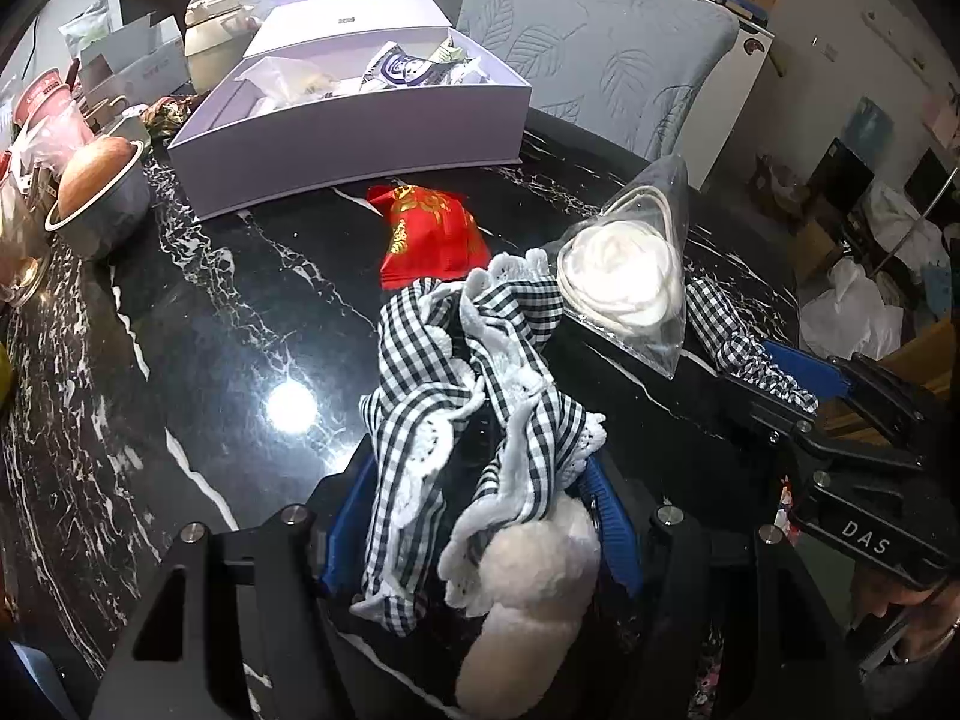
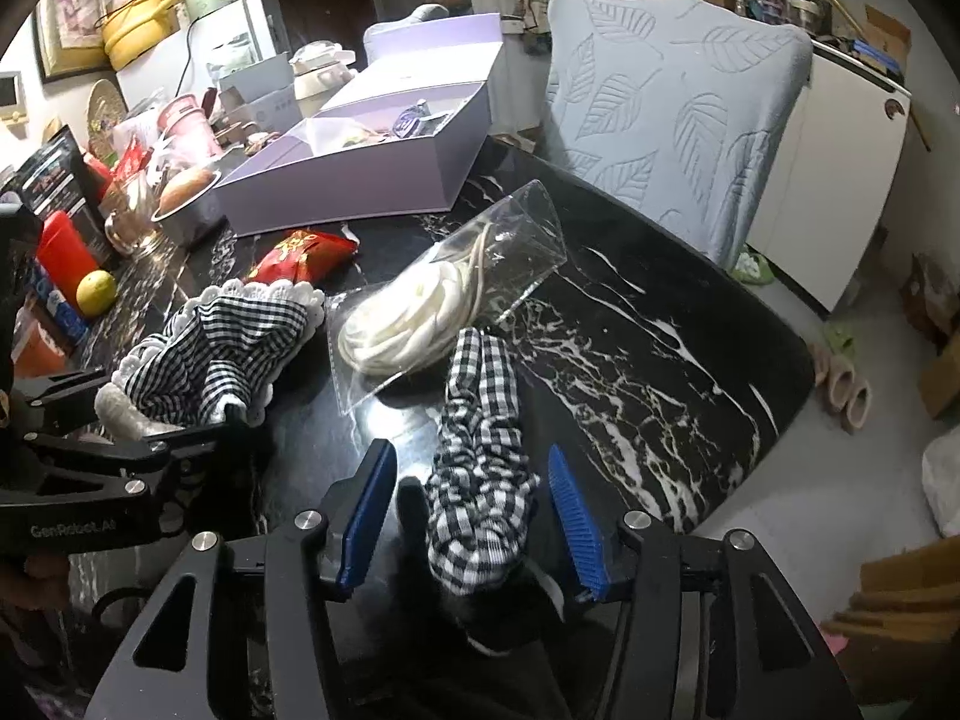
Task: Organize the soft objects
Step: 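Lift both gingham items and carry them toward the open white box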
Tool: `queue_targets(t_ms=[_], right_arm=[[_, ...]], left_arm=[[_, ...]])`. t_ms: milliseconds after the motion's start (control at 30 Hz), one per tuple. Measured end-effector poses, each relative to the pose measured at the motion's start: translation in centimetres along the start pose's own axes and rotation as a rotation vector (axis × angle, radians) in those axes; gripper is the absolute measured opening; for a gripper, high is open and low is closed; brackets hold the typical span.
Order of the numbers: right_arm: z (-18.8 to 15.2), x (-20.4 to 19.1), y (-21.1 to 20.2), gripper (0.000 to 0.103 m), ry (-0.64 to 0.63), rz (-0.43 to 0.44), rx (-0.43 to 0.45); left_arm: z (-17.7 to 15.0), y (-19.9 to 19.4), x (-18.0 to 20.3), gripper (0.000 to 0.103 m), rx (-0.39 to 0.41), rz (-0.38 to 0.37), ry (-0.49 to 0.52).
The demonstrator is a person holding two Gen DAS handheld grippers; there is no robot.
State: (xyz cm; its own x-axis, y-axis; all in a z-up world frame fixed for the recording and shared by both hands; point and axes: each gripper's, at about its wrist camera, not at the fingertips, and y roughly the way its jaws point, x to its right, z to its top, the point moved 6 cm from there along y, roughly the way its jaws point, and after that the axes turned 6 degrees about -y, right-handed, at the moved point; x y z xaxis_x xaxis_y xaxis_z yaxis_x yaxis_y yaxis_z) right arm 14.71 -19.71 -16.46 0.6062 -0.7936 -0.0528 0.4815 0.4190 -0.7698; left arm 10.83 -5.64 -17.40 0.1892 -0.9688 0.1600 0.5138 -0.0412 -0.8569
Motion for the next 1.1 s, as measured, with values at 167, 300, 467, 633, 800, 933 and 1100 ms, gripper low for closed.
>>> queue_targets(t_ms=[167, 300, 467, 633, 800, 933, 1100], right_arm=[[0.3, 0.1, 0.3, 0.053, 0.015, -0.012, 0.012], [0.3, 0.1, 0.3, 0.036, 0.001, -0.044, 0.014], [0.2, 0.2, 0.2, 0.026, 0.005, -0.044, 0.013], [-0.1, 0.2, -0.1, 0.025, 0.027, -0.033, 0.011], [-0.6, 0.4, -0.6, 0.025, 0.069, -0.007, 0.001], [-1.0, 0.0, -1.2, 0.025, 0.068, 0.002, 0.003], [-1.2, -1.1, -1.7, 0.025, 0.053, 0.019, 0.007]], left_arm=[[0.0, 0.0, 0.1, 0.064, 0.005, 0.003, 0.010], [-0.1, -0.1, 0.2, 0.064, 0.008, 0.005, 0.018], [-0.2, -0.3, 0.1, 0.054, 0.034, -0.016, 0.021], [-0.2, -0.9, -0.3, 0.050, 0.040, -0.078, -0.004], [-0.6, -1.6, -0.7, 0.050, 0.042, -0.084, -0.012], [-1.1, -2.1, -0.9, 0.050, 0.033, -0.109, -0.026], [-1.5, -3.0, -1.0, 0.050, 0.043, -0.113, -0.030]])
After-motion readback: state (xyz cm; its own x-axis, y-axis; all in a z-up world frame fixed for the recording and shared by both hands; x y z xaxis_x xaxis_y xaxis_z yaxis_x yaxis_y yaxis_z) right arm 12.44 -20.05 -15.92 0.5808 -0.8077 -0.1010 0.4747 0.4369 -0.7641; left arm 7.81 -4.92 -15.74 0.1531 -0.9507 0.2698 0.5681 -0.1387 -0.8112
